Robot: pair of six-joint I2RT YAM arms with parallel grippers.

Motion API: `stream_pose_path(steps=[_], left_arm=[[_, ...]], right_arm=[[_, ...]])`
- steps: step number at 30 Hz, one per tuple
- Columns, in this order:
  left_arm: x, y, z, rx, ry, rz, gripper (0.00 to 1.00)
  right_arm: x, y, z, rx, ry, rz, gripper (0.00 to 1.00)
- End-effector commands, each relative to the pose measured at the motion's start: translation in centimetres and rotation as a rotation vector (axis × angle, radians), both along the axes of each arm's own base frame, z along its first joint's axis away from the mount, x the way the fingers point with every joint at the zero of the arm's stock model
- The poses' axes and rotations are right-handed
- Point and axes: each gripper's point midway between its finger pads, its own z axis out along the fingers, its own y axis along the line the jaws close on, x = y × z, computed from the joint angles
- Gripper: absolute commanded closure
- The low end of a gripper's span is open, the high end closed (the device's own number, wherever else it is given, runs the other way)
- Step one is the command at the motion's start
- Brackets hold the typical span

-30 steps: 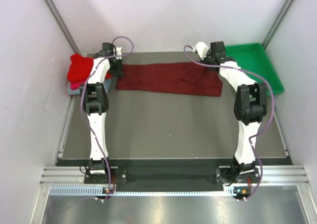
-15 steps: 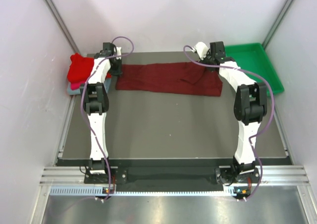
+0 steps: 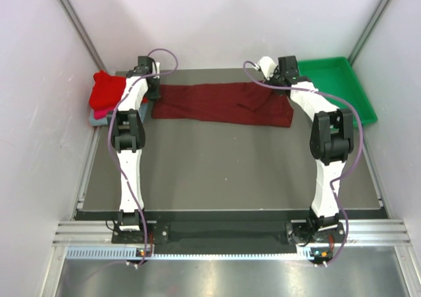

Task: Fold and stack the t-shirts
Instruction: Fold the tshirt

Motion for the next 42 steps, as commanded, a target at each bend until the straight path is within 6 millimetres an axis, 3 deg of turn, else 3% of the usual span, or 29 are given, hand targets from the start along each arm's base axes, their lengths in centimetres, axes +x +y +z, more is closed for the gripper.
stream_pose_path(steps=[1, 4, 5, 6, 7, 8, 9, 10, 11, 13, 14, 16, 17, 21, 30, 34, 42], left_arm=[[1.7, 1.0, 4.7, 0.051, -0.125, 0.044, 0.75], [2.0, 0.9, 7.7, 0.045, -0.187, 0.076, 0.72], [2.0, 0.9, 10.0, 0.041, -0.228, 0.083, 0.72], [1.8, -1.2, 10.7, 0.021, -0.239, 0.045, 0.71], [1.7, -2.5, 13.2, 0.002, -0.292, 0.018, 0.71], [1.6, -3.2, 13.9, -0.015, -0.312, -0.003, 0.71], [0.7, -4.3, 12.5, -0.070, -0.280, 0.002, 0.71], [0.4, -6.2, 14.2, -0.135, -0.317, -0.047, 0.71], [-0.5, -6.9, 13.2, -0.169, -0.282, -0.048, 0.72], [-1.6, -9.1, 13.1, -0.241, -0.245, -0.096, 0.72], [-2.6, -9.9, 12.1, -0.276, -0.201, -0.117, 0.72], [-3.9, -11.3, 11.5, -0.351, -0.165, -0.152, 0.73], [-4.9, -11.9, 10.1, -0.379, -0.118, -0.166, 0.74], [-6.1, -12.0, 6.5, -0.383, -0.030, -0.156, 0.75], [-6.6, -12.0, 0.6, -0.377, 0.088, -0.130, 0.76], [-7.0, -11.8, -0.5, -0.374, 0.109, -0.114, 0.76], [-7.6, -11.4, -1.0, -0.353, 0.127, -0.091, 0.76]], right_arm=[[1.3, 1.1, 2.5, 0.021, -0.082, 0.006, 1.00], [1.3, 1.1, 2.5, 0.024, -0.083, 0.006, 1.00], [1.4, 1.2, 2.6, 0.025, -0.086, 0.006, 1.00], [1.4, 1.3, 2.5, 0.030, -0.084, 0.003, 1.00], [1.6, 1.4, 2.4, 0.032, -0.086, 0.004, 1.00], [1.8, 1.5, 2.3, 0.033, -0.091, 0.003, 1.00], [1.9, 1.7, 2.2, 0.038, -0.094, -0.001, 1.00], [2.5, 1.2, 2.1, 0.017, -0.112, -0.039, 0.97], [2.6, 1.2, 2.2, 0.014, -0.123, -0.054, 0.80], [2.7, 0.7, 3.4, 0.012, -0.154, -0.091, 0.61], [2.5, 0.7, 4.2, 0.038, -0.167, -0.112, 0.52], [1.7, 0.8, 6.8, 0.085, -0.202, -0.118, 0.48], [1.1, 1.2, 7.2, 0.129, -0.191, -0.122, 0.46], [-1.1, 4.4, 7.1, 0.245, -0.088, -0.043, 0.44], [-5.0, 10.4, -0.2, 0.317, 0.176, 0.116, 0.48], [-5.3, 11.3, -2.5, 0.304, 0.221, 0.134, 0.49], [-4.9, 11.4, -4.4, 0.268, 0.237, 0.132, 0.49]])
